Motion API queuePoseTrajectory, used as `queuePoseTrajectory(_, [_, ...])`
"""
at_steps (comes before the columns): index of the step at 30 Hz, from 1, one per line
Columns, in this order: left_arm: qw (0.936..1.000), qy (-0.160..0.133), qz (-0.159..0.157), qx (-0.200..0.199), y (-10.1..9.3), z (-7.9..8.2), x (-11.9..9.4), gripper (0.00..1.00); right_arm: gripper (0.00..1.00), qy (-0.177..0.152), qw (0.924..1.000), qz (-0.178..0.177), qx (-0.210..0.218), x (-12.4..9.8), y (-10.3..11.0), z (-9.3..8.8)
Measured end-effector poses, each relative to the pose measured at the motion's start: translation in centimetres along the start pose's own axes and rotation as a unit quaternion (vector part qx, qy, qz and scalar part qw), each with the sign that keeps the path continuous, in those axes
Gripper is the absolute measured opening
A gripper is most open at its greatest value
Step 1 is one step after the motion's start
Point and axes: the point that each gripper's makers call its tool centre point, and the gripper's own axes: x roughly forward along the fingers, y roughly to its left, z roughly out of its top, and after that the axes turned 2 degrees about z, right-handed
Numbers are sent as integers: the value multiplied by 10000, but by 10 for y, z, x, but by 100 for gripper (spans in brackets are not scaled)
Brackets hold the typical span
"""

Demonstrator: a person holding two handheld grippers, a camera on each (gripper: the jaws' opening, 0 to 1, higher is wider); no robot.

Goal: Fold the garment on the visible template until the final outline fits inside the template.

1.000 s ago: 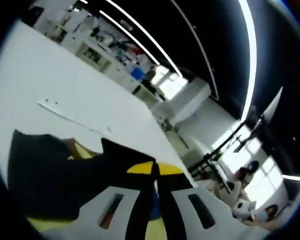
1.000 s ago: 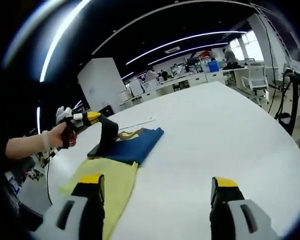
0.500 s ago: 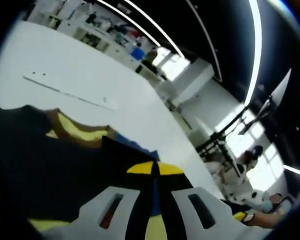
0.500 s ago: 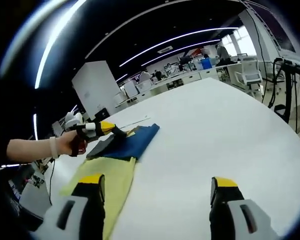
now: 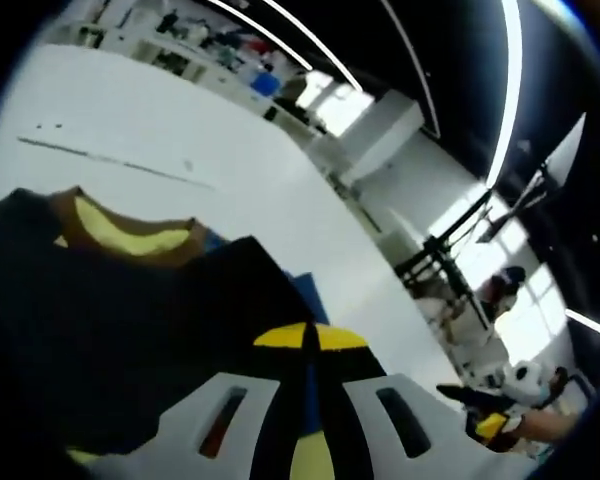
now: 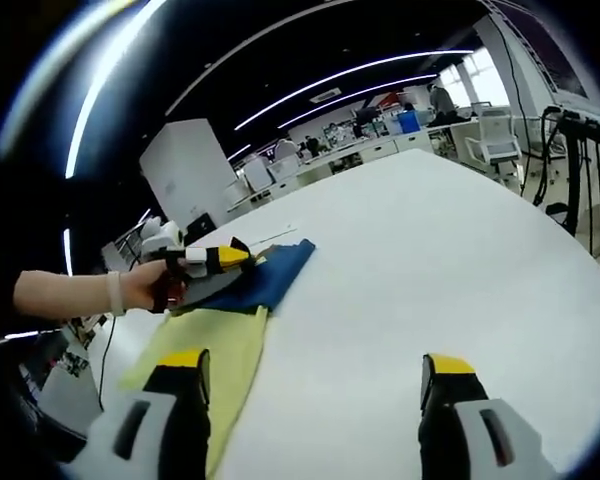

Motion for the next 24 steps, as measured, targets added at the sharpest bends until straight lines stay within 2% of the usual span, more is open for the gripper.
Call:
queuePoseTrajectory(2, [10000, -6, -39, 2, -2, -1, 1, 0, 87, -3, 10000, 7, 13, 0, 1, 0])
queuePoseTrajectory(4, [9977, -14, -40, 674, -1, -2, 2, 0, 87, -9, 10000, 5, -11, 1, 1, 0])
queuePoseTrajectory(6, [9942, 5, 53, 1070, -2, -4, 3, 0, 88, -5, 10000, 23, 12, 2, 1, 0])
queuePoseTrajectory(8, [9920, 51, -163, 1252, -12, -8, 3, 0, 88, 13, 10000, 36, -12, 3, 2, 0])
queuePoseTrajectory(10, [9911, 73, -209, 1313, -16, -10, 4, 5, 87, 28, 10000, 45, -16, 4, 2, 0])
queuePoseTrajectory(16, [9865, -45, -374, 1591, -25, -6, 1, 32, 88, 24, 9999, 97, -42, 7, 5, 3])
queuePoseTrajectory(19, [9821, -112, -506, 1810, -29, -2, -4, 49, 91, 44, 9998, 175, -125, 10, 11, 5])
queuePoseTrajectory(23, [9768, -258, -586, 2043, -35, 3, -21, 82, 100, 25, 9989, 399, -264, 16, 24, 10])
queuePoseTrajectory(24, [9752, -292, -602, 2109, -36, 3, -27, 87, 100, 36, 9985, 440, -309, 17, 27, 11])
